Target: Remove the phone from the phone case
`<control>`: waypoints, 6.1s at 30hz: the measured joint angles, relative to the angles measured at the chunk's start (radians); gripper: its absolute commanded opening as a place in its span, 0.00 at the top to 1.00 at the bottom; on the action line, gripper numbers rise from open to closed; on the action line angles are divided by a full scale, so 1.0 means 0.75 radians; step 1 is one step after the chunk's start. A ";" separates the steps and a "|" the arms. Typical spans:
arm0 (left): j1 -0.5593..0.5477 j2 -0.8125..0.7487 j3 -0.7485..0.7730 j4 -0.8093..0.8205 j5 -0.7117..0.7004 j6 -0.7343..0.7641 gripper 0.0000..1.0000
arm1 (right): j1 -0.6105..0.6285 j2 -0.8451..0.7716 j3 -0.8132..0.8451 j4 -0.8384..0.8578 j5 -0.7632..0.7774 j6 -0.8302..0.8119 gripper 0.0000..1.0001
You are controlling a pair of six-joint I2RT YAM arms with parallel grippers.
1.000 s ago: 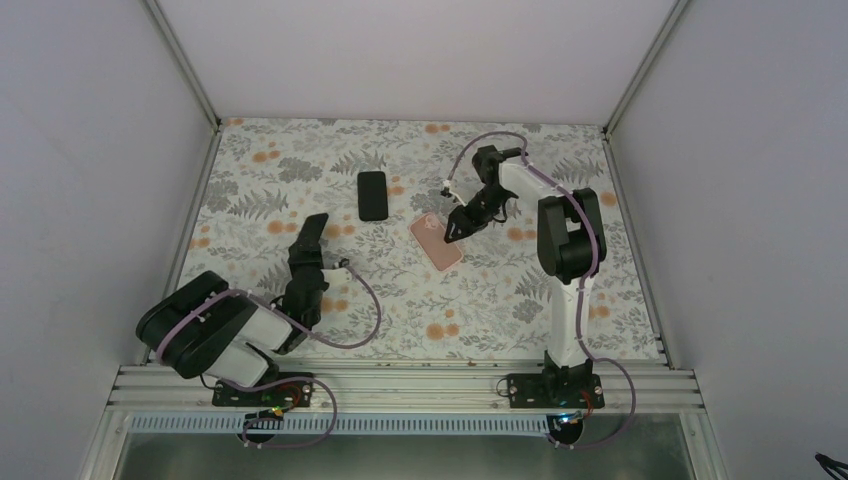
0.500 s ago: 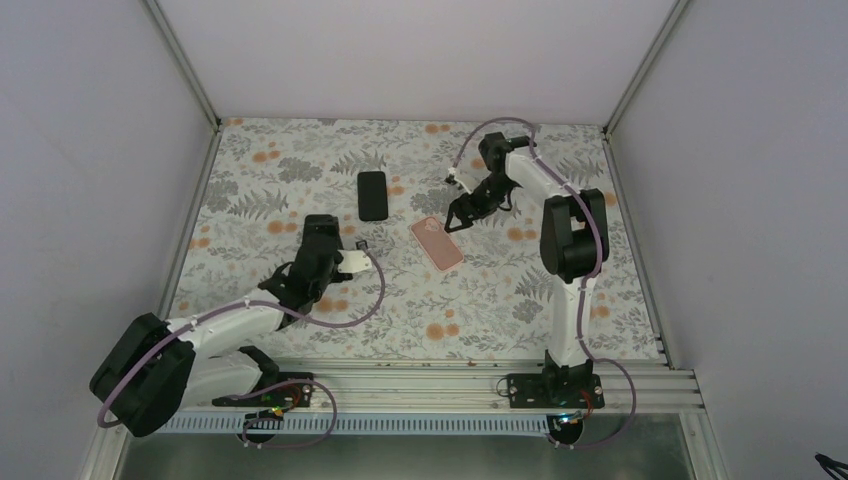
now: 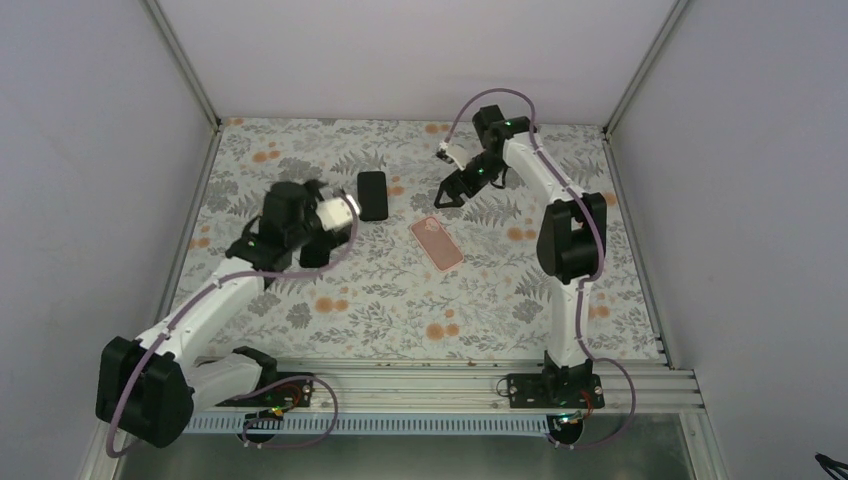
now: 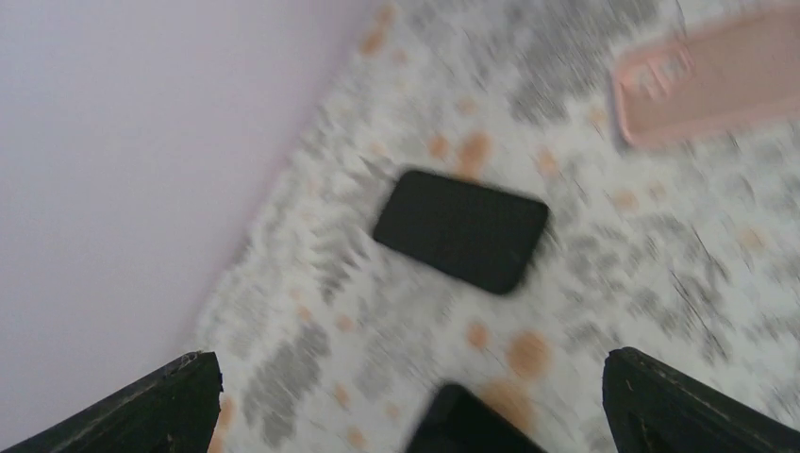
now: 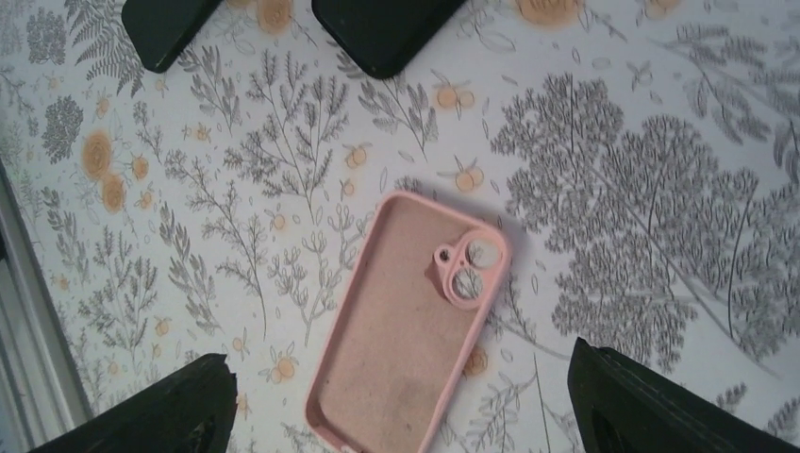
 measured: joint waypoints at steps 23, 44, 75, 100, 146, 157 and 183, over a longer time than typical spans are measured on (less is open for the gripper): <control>0.413 0.537 0.505 0.081 0.250 -0.372 0.77 | 0.372 0.306 0.409 0.507 0.372 0.213 0.93; 0.337 1.409 1.285 -0.168 0.209 -0.563 0.98 | 0.311 0.521 0.394 0.593 0.433 0.333 0.97; 0.240 1.833 1.904 -0.719 0.279 -0.473 0.98 | 0.294 0.582 0.399 0.597 0.408 0.361 0.97; 0.235 1.658 1.566 -0.660 0.230 -0.403 0.98 | 0.306 0.581 0.396 0.542 0.286 0.284 0.97; -0.131 1.252 0.886 -0.487 0.449 -0.410 0.97 | 0.239 0.655 0.496 0.633 0.275 0.371 0.20; 0.099 0.765 1.040 -0.791 0.600 -0.246 0.00 | 0.191 0.600 0.476 0.492 0.240 0.265 0.00; 0.668 0.637 0.840 -0.461 0.589 -0.425 0.00 | 0.445 0.483 0.400 0.449 0.497 0.124 0.00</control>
